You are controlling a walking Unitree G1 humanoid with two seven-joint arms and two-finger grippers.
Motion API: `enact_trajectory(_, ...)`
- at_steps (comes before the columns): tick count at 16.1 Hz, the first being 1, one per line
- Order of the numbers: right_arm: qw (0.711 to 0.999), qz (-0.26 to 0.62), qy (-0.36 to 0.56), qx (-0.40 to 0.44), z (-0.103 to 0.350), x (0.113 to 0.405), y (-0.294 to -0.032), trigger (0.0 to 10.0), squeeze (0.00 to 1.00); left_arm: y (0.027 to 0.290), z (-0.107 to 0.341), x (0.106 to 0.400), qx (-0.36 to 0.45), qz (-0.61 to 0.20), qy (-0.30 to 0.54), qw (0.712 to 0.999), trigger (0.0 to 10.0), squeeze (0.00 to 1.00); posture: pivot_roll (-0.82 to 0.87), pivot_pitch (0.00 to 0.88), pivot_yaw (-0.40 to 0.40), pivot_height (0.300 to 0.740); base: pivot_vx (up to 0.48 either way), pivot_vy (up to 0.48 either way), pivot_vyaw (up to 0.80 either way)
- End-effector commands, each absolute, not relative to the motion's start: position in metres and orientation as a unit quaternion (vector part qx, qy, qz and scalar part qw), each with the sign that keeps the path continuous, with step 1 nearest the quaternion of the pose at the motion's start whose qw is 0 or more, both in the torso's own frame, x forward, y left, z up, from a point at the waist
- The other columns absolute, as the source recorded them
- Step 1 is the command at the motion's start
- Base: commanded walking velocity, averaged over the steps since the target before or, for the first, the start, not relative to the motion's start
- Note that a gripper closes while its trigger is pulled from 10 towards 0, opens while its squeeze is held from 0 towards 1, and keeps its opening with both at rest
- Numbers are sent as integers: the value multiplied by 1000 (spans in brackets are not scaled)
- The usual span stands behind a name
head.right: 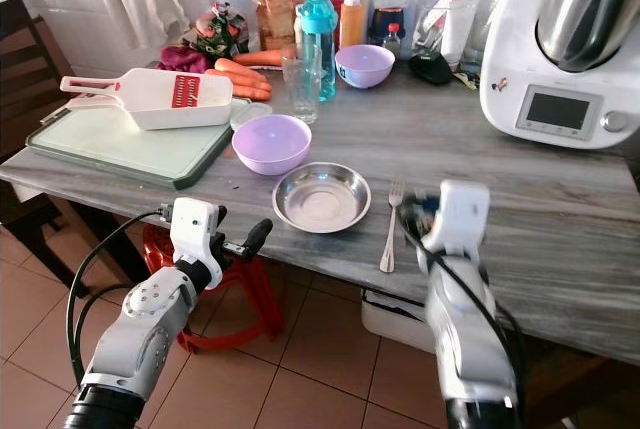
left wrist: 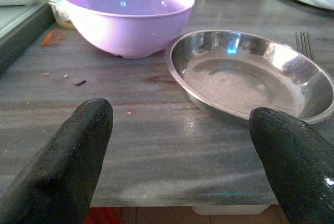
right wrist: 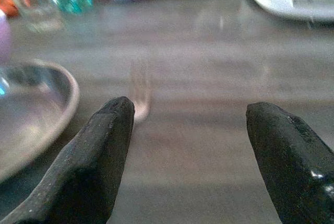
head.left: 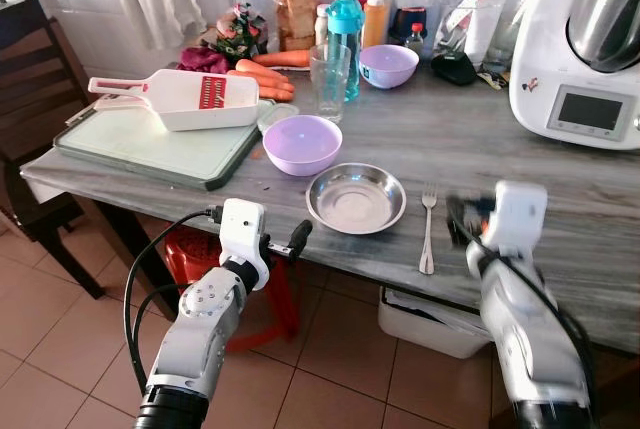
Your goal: Setting the table
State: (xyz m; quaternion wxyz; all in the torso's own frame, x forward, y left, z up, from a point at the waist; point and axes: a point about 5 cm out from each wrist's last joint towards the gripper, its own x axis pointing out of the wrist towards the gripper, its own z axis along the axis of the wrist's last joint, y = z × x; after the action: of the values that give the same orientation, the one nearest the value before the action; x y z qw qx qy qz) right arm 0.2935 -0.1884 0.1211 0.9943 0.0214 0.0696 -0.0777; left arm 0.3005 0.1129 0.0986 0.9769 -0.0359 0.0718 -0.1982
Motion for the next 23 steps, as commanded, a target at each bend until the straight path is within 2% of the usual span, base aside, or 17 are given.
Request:
enact_trajectory(1, 995, -80, 51, 34, 133, 294, -187, 10000, 0, 112, 101, 303, -21, -190, 74, 979, 10000, 0, -36, 0, 33, 740, 0, 0, 0)
enact_trajectory(3, 995, -70, 58, 41, 134, 296, -183, 10000, 0, 112, 101, 305, 6, -178, 69, 982, 10000, 0, -34, 0, 34, 740, 0, 0, 0)
enact_trajectory(8, 996, -58, 56, 39, 136, 296, -178, 10000, 0, 111, 100, 305, 14, -176, 71, 982, 10000, 0, -33, 0, 35, 740, -99, 0, -621)
enact_trajectory(14, 995, -59, 60, 52, 134, 294, -180, 10000, 0, 111, 101, 306, 24, -171, 69, 983, 10000, 0, -33, 0, 36, 740, -247, 0, 0)
enact_trajectory(18, 999, -51, 0, 14, 144, 291, -180, 10000, 0, 114, 108, 309, 24, -148, 51, 987, 10000, 0, -33, 0, 34, 740, -264, 0, 0)
enact_trajectory(19, 998, -53, -14, -27, 145, 288, -183, 10000, 0, 117, 108, 309, 25, -140, 50, 989, 10000, 0, -33, 0, 33, 740, -266, 0, 0)
enact_trajectory(23, 998, -38, -43, -5, 146, 268, -182, 10000, 0, 125, 104, 305, 31, -126, 55, 990, 10000, 0, -33, 0, 27, 740, -264, 0, 0)
